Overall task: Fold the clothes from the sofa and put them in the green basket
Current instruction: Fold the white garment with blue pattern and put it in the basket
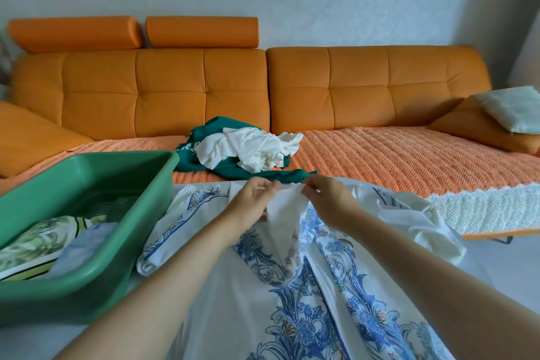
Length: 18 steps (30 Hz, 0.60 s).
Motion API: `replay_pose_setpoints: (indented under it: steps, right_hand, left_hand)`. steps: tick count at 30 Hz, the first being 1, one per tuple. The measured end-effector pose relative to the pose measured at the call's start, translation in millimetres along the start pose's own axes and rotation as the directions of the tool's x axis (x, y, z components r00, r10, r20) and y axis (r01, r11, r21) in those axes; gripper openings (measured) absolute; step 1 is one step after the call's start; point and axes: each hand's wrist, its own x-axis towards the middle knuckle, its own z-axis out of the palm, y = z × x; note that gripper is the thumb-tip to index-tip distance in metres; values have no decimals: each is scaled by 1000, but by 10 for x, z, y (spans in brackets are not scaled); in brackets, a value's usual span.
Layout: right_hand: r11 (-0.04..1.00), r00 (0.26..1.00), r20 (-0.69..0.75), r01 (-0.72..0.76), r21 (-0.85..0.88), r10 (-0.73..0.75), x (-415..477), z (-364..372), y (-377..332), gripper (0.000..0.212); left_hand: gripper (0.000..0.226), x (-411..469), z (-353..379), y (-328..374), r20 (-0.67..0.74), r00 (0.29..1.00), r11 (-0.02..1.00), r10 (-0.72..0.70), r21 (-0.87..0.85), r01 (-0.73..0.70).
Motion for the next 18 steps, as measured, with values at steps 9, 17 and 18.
replay_pose_setpoints:
  steps: [9, 17, 18]
  right_hand:
    - [986, 983, 184, -11, 168, -21, -69, -91, 20, 13]
    - [985, 980, 194, 80, -154, -50, 51, 46, 115, 40]
    - [986, 992, 116, 66, -156, -48, 75, 64, 91, 41]
  left_hand:
    - [10, 51, 285, -84, -7, 995, 995, -98, 11, 98]
    - [54, 167, 6, -107, 54, 992, 949, 112, 290, -123]
    - [49, 184, -7, -103, 5, 983, 928, 183, 329, -175]
